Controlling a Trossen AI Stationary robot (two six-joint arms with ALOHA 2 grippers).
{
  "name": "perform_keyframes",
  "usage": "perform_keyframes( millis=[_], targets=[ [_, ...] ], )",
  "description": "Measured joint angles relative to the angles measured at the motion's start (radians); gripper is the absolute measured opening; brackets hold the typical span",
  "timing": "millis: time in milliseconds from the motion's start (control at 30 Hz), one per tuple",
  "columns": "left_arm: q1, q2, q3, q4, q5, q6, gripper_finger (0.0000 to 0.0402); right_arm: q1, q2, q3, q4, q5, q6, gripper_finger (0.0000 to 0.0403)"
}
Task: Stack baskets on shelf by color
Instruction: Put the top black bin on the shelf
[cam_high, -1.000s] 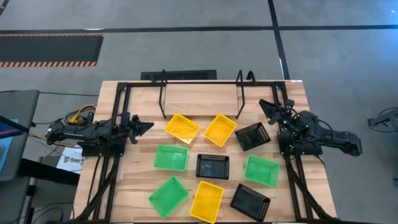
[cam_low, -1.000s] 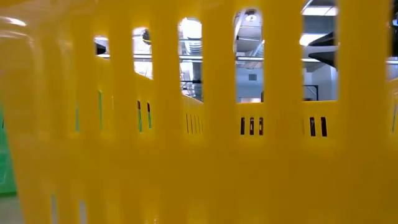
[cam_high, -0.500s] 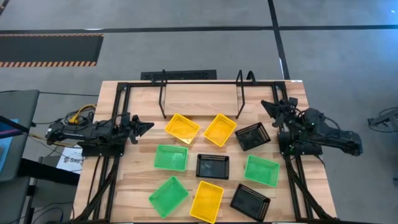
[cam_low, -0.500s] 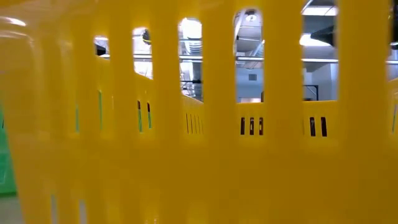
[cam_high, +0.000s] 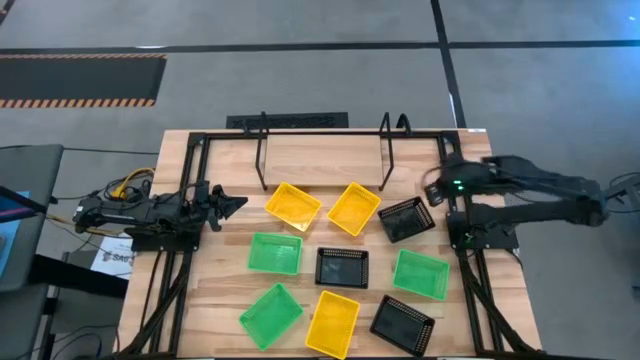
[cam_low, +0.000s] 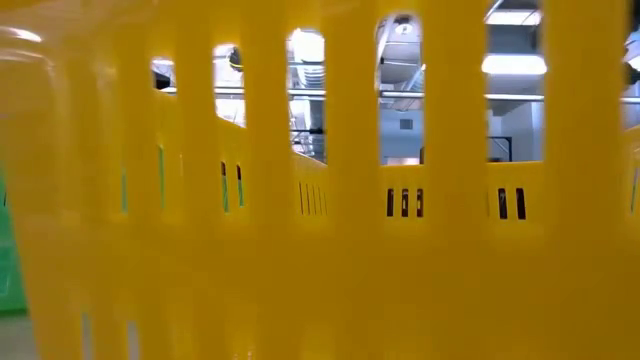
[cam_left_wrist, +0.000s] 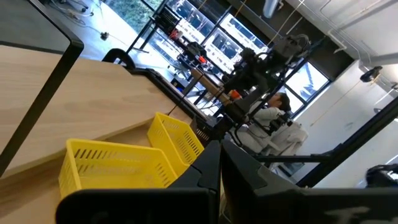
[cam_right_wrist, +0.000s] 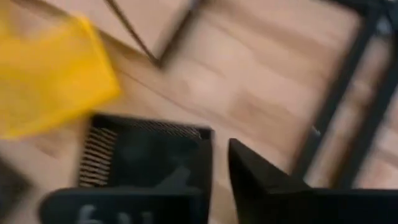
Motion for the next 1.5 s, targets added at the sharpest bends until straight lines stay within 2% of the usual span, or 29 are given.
perform_keyframes(
  millis=[100,233,333,600,800,933,1067,1133,1200,1267,1367,1400,1500],
  targets=[
    [0.0,0.0,0.0,0.0,0.0,0.0,0.0,-0.016,0.112,0.013,-0.064,-0.041,0.005,0.0143],
    [0.0,0.0,0.0,0.0,0.0,0.0,0.0,-0.019,0.23,-0.004,-0.028,-0.064,0.005,0.0217],
    [0.0,0.0,0.0,0.0,0.001,0.0,0.0,-0.019,0.26,-0.03,0.022,-0.069,0.005,0.0245],
    [0.0,0.0,0.0,0.0,0.003,0.0,0.0,-0.014,0.19,-0.196,0.114,-0.126,0.095,0.024],
    [0.0,0.0,0.0,0.0,0.003,0.0,0.0,0.006,0.122,-0.324,0.259,-0.152,0.134,0.024],
    [0.0,0.0,0.0,0.0,0.003,0.0,0.0,-0.003,0.118,-0.396,0.321,-0.17,0.136,0.024],
    [0.0,0.0,0.0,-0.001,0.002,0.0,0.0,-0.011,0.12,-0.467,0.407,-0.239,0.138,0.0239],
    [0.0,0.0,0.0,0.0,0.002,0.0,0.0,-0.011,0.12,-0.483,0.436,-0.273,0.158,0.0232],
    [0.0,0.0,0.0,0.0,0.002,0.0,0.0,-0.011,0.121,-0.488,0.435,-0.309,0.166,0.0206],
    [0.0,0.0,0.0,0.0,0.002,0.0,0.0,-0.011,0.121,-0.488,0.432,-0.329,0.17,0.0155],
    [0.0,0.0,0.0,0.0,0.002,0.0,0.0,-0.01,0.12,-0.488,0.431,-0.341,0.176,0.0041],
    [0.0,0.0,0.0,0.0,0.002,0.0,0.0,-0.009,0.12,-0.485,0.431,-0.341,0.176,0.0023],
    [0.0,0.0,0.0,0.0,0.001,0.0,0.0,0.007,0.12,-0.443,0.421,-0.339,0.16,0.0011]
  ],
)
